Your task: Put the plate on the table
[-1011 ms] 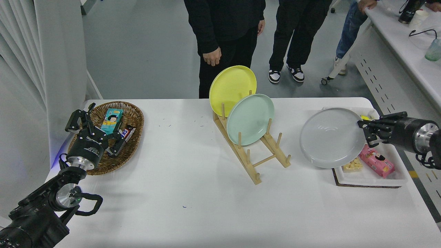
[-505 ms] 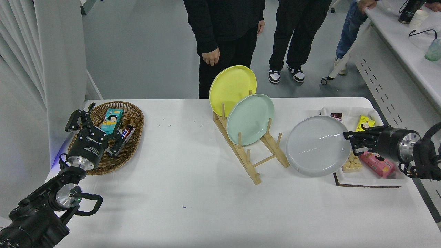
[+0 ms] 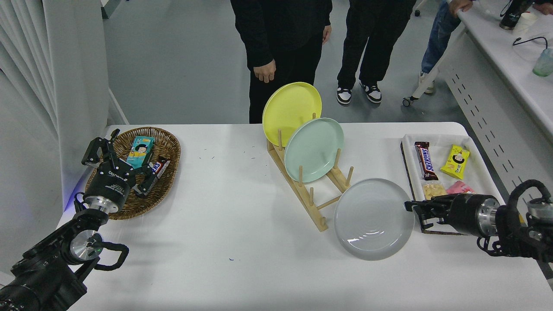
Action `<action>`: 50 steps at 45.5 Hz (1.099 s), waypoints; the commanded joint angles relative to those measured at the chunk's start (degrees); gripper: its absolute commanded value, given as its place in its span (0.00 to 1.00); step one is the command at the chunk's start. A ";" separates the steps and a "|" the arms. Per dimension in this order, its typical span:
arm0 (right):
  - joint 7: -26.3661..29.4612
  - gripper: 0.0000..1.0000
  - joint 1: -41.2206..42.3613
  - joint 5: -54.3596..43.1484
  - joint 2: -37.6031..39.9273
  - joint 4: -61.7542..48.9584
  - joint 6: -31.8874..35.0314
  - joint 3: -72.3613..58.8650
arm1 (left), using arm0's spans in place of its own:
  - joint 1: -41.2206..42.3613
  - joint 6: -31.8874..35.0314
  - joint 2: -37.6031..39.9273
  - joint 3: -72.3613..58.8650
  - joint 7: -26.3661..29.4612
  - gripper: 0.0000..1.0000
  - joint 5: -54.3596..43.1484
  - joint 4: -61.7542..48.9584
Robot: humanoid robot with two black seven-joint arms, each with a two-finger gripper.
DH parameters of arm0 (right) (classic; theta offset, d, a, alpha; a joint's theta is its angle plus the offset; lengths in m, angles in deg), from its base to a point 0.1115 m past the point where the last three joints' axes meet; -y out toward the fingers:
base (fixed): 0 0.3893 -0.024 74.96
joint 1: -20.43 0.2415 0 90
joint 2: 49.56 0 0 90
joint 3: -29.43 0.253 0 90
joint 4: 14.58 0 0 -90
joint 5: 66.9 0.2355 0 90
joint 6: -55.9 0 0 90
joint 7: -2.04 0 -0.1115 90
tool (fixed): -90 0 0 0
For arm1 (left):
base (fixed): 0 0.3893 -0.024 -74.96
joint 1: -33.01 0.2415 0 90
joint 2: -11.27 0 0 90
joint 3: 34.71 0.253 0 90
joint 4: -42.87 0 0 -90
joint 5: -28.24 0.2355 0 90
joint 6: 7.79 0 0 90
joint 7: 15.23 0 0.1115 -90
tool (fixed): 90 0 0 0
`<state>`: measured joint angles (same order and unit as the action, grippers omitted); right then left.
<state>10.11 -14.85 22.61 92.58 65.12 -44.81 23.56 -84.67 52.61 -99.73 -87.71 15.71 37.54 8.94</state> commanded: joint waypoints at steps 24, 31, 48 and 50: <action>-1.22 0.00 -4.54 3.30 -10.21 1.43 1.22 -0.29 | 0.00 -0.02 0.00 0.00 0.00 0.98 0.02 0.00; -2.10 0.00 -4.98 3.30 -12.05 0.72 1.22 1.12 | 0.00 -0.02 0.00 0.00 0.00 0.98 0.02 0.00; -2.28 0.00 -5.85 3.21 -13.73 -1.74 0.87 2.44 | 0.00 -0.02 0.00 0.00 0.00 0.98 0.02 0.00; -2.28 0.00 -5.86 3.21 -13.64 -1.65 0.87 2.44 | 0.00 -0.02 0.00 0.00 0.00 0.98 0.02 0.00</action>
<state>8.01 -20.32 25.80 79.66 64.12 -43.91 25.36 -84.67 52.59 -99.73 -87.71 15.70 37.56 8.94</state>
